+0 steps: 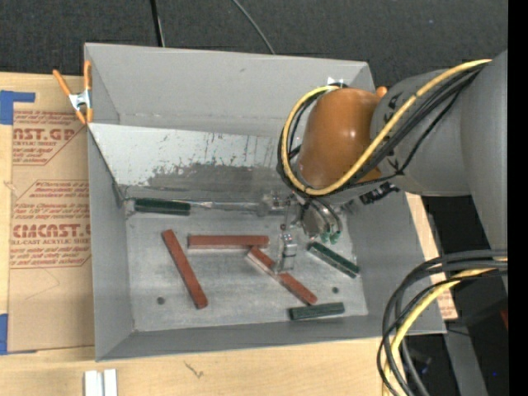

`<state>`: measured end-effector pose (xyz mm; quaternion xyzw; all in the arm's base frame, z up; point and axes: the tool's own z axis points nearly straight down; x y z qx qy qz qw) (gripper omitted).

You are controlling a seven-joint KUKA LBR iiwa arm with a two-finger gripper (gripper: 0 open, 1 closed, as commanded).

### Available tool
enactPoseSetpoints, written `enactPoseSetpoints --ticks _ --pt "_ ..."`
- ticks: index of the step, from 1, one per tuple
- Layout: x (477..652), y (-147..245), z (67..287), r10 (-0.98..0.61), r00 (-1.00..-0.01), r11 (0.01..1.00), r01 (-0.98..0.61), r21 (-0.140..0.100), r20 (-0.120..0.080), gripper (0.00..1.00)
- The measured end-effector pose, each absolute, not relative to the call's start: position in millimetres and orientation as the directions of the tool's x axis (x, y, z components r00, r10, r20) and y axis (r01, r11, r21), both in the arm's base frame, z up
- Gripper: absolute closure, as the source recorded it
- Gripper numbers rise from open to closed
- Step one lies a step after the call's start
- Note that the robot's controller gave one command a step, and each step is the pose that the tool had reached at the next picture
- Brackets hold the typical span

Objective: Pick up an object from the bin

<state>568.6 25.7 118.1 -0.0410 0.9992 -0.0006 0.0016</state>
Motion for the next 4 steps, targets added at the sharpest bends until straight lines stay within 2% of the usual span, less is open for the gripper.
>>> enactPoseSetpoints --ticks 1,2,4 --pt "568.4 26.9 117.4 -0.082 -0.997 0.997 -0.082 0.0 -0.002 0.0" --pt "573.0 36.9 75.0 0.105 -0.994 0.994 0.105 0.001 -0.002 1.0" --pt "573.1 36.8 75.1 0.106 -0.994 0.994 0.106 0.002 -0.002 1.0"
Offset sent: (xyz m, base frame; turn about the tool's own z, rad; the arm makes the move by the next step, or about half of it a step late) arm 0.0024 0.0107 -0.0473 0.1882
